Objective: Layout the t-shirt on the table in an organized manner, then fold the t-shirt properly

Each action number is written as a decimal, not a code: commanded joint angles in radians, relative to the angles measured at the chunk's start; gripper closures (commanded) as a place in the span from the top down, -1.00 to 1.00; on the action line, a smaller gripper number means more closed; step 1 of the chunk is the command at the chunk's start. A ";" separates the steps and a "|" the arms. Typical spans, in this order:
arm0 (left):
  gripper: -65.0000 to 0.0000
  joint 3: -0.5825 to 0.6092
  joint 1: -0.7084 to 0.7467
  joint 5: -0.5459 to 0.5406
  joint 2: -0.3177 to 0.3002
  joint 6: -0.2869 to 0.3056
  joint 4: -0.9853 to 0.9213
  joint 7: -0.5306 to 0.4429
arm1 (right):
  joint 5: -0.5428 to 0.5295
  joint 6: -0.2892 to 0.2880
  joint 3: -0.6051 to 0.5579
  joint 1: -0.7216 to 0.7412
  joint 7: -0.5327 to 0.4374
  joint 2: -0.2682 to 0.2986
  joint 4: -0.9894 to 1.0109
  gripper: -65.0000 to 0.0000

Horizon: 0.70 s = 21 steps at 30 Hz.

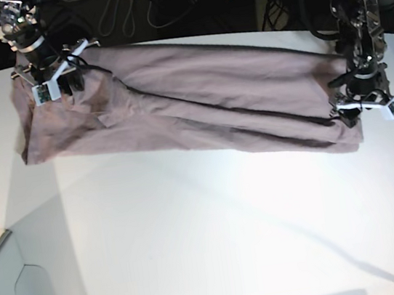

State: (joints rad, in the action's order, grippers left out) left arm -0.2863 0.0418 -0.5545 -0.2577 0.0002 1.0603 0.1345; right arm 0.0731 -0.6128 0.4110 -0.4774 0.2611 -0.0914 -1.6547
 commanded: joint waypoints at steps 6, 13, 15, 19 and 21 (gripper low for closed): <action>0.19 0.000 -0.056 -0.002 -0.012 0.005 -0.094 -0.022 | -0.012 -0.002 0.004 0.018 -0.024 0.005 -0.002 -0.58; 0.19 0.000 -0.062 -0.002 0.014 0.007 -0.116 -0.022 | -0.012 -0.002 0.006 0.044 -0.024 0.008 0.063 -0.58; 0.19 0.003 -0.062 -0.002 0.016 0.007 -0.116 -0.022 | -0.012 -0.002 0.002 0.044 -0.024 0.008 0.063 -0.58; 0.15 0.045 -0.062 -0.002 0.021 0.073 -0.119 -0.022 | -0.012 -0.002 0.002 0.044 -0.024 0.008 0.060 -0.58; -0.01 0.038 -0.062 0.000 0.022 0.125 -0.121 -0.022 | -0.012 -0.002 0.002 0.044 -0.024 0.008 0.058 -0.58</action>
State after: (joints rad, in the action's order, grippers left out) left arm -0.2470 -0.0177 -0.5503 -0.2340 0.1219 0.9394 0.0742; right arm 0.0734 -0.6128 0.4129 -0.4301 0.2611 -0.0883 -1.5768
